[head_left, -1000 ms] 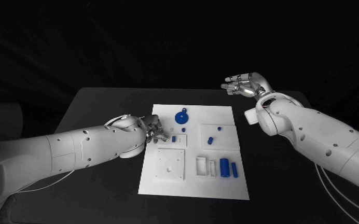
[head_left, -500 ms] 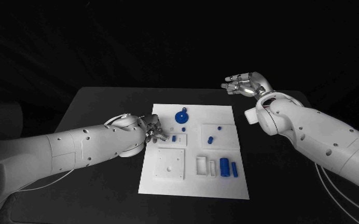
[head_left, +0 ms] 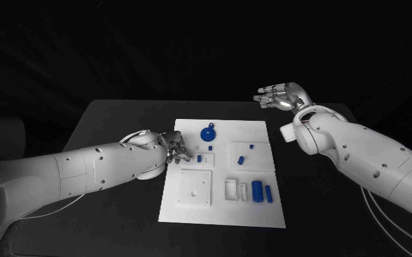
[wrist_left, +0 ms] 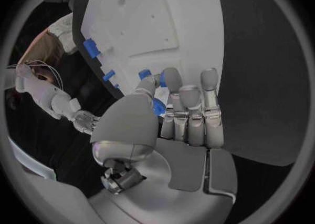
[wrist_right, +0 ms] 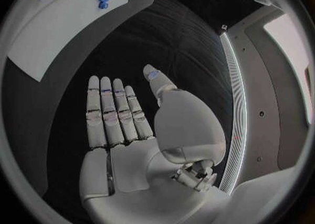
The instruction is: Assemble the parts on the task board
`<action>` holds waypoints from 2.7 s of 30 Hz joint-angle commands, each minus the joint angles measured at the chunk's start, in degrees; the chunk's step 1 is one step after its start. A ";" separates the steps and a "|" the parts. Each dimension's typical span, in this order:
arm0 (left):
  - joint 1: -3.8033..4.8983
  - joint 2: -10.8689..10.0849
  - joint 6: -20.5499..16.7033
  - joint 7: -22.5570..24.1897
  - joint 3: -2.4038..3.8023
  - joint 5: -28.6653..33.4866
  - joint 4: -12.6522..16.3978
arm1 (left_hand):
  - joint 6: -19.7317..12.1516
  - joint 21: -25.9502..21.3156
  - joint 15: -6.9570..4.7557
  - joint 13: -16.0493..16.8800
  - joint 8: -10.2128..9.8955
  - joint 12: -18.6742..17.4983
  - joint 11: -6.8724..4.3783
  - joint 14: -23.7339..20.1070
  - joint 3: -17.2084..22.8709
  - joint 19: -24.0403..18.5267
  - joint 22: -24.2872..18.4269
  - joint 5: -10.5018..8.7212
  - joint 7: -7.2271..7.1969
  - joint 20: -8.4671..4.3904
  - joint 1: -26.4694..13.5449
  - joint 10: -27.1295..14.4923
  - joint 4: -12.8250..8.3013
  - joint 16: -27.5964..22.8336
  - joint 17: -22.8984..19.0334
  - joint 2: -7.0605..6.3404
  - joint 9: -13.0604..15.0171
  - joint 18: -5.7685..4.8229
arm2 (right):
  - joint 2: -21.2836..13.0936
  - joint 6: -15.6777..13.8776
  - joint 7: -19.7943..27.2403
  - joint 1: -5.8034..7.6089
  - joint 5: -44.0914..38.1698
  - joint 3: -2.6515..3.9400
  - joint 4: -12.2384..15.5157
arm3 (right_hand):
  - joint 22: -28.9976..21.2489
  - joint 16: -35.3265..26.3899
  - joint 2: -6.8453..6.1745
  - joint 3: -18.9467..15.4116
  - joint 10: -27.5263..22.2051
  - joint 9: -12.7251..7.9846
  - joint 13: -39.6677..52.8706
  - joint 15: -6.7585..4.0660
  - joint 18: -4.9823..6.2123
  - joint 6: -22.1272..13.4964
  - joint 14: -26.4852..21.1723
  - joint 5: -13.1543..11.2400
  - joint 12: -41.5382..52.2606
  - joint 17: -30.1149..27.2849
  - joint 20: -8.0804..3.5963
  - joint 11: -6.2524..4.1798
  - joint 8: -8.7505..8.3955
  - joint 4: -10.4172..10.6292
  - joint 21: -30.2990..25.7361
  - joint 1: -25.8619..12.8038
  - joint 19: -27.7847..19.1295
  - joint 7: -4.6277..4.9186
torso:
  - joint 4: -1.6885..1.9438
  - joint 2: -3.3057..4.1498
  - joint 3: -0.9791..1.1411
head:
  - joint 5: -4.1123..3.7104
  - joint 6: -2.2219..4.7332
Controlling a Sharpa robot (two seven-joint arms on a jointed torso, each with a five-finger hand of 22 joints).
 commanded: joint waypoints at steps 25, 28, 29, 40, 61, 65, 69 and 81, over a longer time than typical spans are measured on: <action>-0.30 0.27 0.29 -1.62 -0.14 0.27 -0.23 | 2.02 -0.78 -0.42 0.18 0.63 -0.91 -0.74 0.84 -0.51 0.92 0.88 -0.04 -0.94 -0.06 2.36 1.22 2.53 -0.27 0.54 -1.28 -5.74 -0.83 | 0.05 0.80 0.39 -0.03 -0.09 0.02 -0.02 | -0.05 -0.38 -0.23 0.10 0.06 0.01 -0.08 0.22 0.28 0.18 0.25 0.37 -0.16 -0.07 0.03 0.18 -0.10 0.53 -0.08 -0.42 -0.02 -0.04 | -0.01 0.00 0.00 | 0.02 0.06; -0.30 0.30 0.15 -1.64 -0.14 0.28 -0.28 | 1.96 -0.91 -0.44 0.25 0.78 -0.96 -0.76 0.85 -0.77 0.99 0.87 -0.06 -0.98 -0.09 2.78 1.25 3.46 -0.41 0.46 -1.57 -5.86 -0.85 | 0.05 0.80 0.39 -0.03 -0.09 0.02 -0.01 | -0.05 -0.38 -0.23 0.10 0.06 0.01 -0.08 0.22 0.28 0.18 0.25 0.37 -0.16 -0.07 0.03 0.18 -0.10 0.53 -0.08 -0.42 -0.02 -0.04 | -0.01 0.00 0.00 | 0.01 0.13; -0.30 0.31 0.11 -1.65 -0.14 0.29 -0.30 | 1.97 -0.91 -0.43 0.25 0.79 -0.96 -0.76 0.86 -0.85 1.00 0.88 -0.11 -0.98 -0.08 2.70 1.25 3.56 -0.39 0.47 -1.63 -5.87 -0.86 | 0.05 0.81 0.39 -0.03 -0.09 0.02 -0.01 | -0.05 -0.38 -0.23 0.10 0.06 0.01 -0.08 0.22 0.28 0.18 0.25 0.37 -0.16 -0.07 0.03 0.18 -0.10 0.53 -0.08 -0.42 -0.02 -0.04 | -0.01 0.00 0.00 | 0.01 0.13; -0.30 0.43 -0.43 -1.85 -0.14 0.33 -0.44 | 2.16 -1.06 -0.55 0.37 0.87 -0.92 -0.91 0.87 -2.34 1.11 0.87 -0.18 -1.22 -0.20 2.60 1.21 6.60 -0.47 0.39 -2.64 -6.14 -1.03 | 0.04 1.02 0.46 -0.03 -0.09 0.02 0.01 | -0.05 -0.41 -0.42 -0.04 0.00 0.00 -0.08 0.23 0.27 -0.02 0.20 0.44 -0.15 -0.07 0.05 0.19 -0.12 0.37 -0.09 -0.18 -0.08 -0.02 | 0.02 0.01 -0.04 | -0.03 0.09; -0.31 0.54 -0.10 -2.06 -0.14 0.49 -0.64 | 2.38 -1.31 -0.59 0.46 0.78 -0.88 -0.91 0.80 -4.85 1.23 0.91 -0.30 -1.33 -0.28 3.73 1.12 10.46 -0.55 0.34 -3.70 -6.44 -1.18 | -0.03 0.86 0.49 -0.04 -2.14 0.02 0.14 | -0.05 -0.41 -0.28 -0.22 -0.01 -0.01 -0.08 0.24 0.25 0.00 0.17 0.41 -0.13 -0.07 0.06 0.20 -0.12 0.00 -0.08 -0.14 -0.14 -0.02 | 0.01 0.01 -0.03 | -0.05 0.00; -0.31 0.56 -0.20 -2.12 -0.14 0.63 -0.69 | 2.39 -1.35 -0.58 0.48 0.81 -0.85 -0.93 0.81 -5.41 1.26 0.90 -0.29 -1.37 -0.27 3.75 1.13 11.35 -0.55 0.33 -3.72 -6.40 -1.18 | -0.02 0.90 0.46 -0.04 -1.88 0.02 0.23 | -0.05 -0.41 -0.33 -0.21 -0.02 0.00 -0.08 0.23 0.25 0.03 0.17 0.39 -0.13 -0.07 0.05 0.20 -0.11 -0.11 -0.08 -0.05 -0.15 -0.02 | 0.03 0.02 -0.02 | -0.08 -0.08; -0.31 0.56 -0.22 -2.18 -0.14 0.69 -0.70 | 2.38 -1.37 -0.59 0.48 0.89 -0.85 -0.92 0.82 -5.85 1.26 0.91 -0.30 -1.36 -0.28 3.89 1.14 12.24 -0.55 0.34 -3.76 -6.27 -1.19 | -0.01 0.93 0.42 -0.04 -1.65 0.02 0.33 | -0.05 -0.42 -0.32 -0.22 -0.01 0.00 -0.08 0.24 0.25 0.04 0.17 0.35 -0.13 -0.07 0.06 0.20 -0.11 -0.19 -0.08 -0.03 -0.15 -0.01 | 0.01 0.00 -0.03 | -0.06 -0.12; -0.31 0.61 -0.25 -2.24 -0.14 1.14 -0.72 | 2.61 -1.41 -0.56 0.52 0.96 -0.79 -0.91 0.81 -7.16 1.24 0.90 -0.60 -1.37 -0.24 2.64 1.16 13.83 -0.55 0.34 -4.32 -6.24 -1.20 | -0.03 0.88 0.36 -0.05 -1.52 0.02 0.34 | -0.05 -0.43 -0.29 -0.22 0.00 0.00 -0.08 0.24 0.26 0.08 0.16 0.32 -0.15 -0.07 0.05 0.20 -0.11 -0.81 -0.08 0.10 -0.17 -0.01 | 0.03 0.02 -0.05 | -0.12 -0.09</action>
